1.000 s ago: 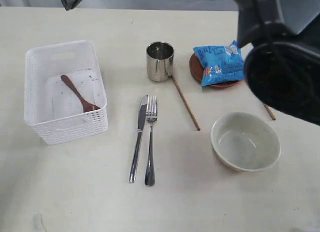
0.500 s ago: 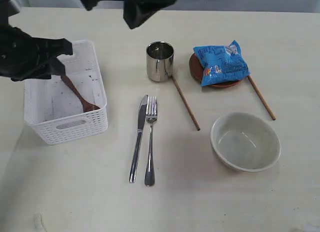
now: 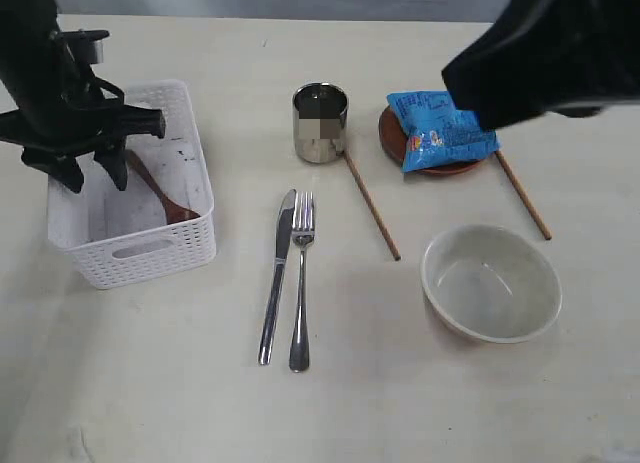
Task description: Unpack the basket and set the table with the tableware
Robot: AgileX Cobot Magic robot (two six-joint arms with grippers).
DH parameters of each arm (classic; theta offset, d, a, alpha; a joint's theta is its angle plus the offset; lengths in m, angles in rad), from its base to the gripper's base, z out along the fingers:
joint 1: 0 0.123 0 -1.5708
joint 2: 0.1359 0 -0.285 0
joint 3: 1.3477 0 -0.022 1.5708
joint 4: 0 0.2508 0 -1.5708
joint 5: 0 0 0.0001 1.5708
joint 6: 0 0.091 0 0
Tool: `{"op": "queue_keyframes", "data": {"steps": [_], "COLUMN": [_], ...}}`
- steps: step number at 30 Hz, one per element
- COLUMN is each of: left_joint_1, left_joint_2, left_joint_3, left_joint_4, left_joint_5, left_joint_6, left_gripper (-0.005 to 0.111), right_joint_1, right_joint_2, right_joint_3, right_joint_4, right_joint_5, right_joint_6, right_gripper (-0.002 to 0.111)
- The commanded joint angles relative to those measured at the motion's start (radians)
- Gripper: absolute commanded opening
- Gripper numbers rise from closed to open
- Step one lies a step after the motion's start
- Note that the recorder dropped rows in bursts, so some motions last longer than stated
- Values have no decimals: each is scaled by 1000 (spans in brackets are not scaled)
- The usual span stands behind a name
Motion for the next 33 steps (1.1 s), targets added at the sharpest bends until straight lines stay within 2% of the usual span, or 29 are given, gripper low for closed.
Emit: {"op": "queue_keyframes", "data": {"steps": [1, 2, 4, 11, 15, 18, 22, 24, 31, 33], "left_joint_1": [-3, -5, -7, -7, -5, -5, -5, -5, -9, -9], "left_joint_2": [20, 25, 37, 96, 96, 96, 96, 100, 100, 91], "left_joint_3": [-11, -9, -11, -70, -127, -193, -232, -208, -61, -8], "left_joint_4": [-120, -155, -130, 305, 398, 375, 179, 103, 110, 95], "left_joint_5": [-59, -86, -91, 106, 106, 99, 91, 94, -2, -66], "left_joint_6": [-22, -15, -39, -75, -61, -33, -28, -54, -312, -382], "left_gripper": [45, 45, 45, 45, 45, 45, 45, 45, 45, 45], "right_joint_1": [-2, -2, -2, -2, -2, -2, -2, -2, -2, -2], "right_joint_2": [-59, -65, -67, -67, -67, -67, -67, -67, -67, -67], "right_joint_3": [37, 42, 51, 73, 72, 72, 72, 72, 72, 72], "right_joint_4": [-28, -28, -28, -28, -28, -28, -28, -28, -17, -17], "right_joint_5": [-3, -1, 4, -1, -5, -5, -5, -5, 3, 13], "right_joint_6": [18, 18, 20, 18, 18, 18, 18, 18, 28, 28], "right_gripper": [-1, -1, -1, -1, -1, -1, -1, -1, -1, -1]}}
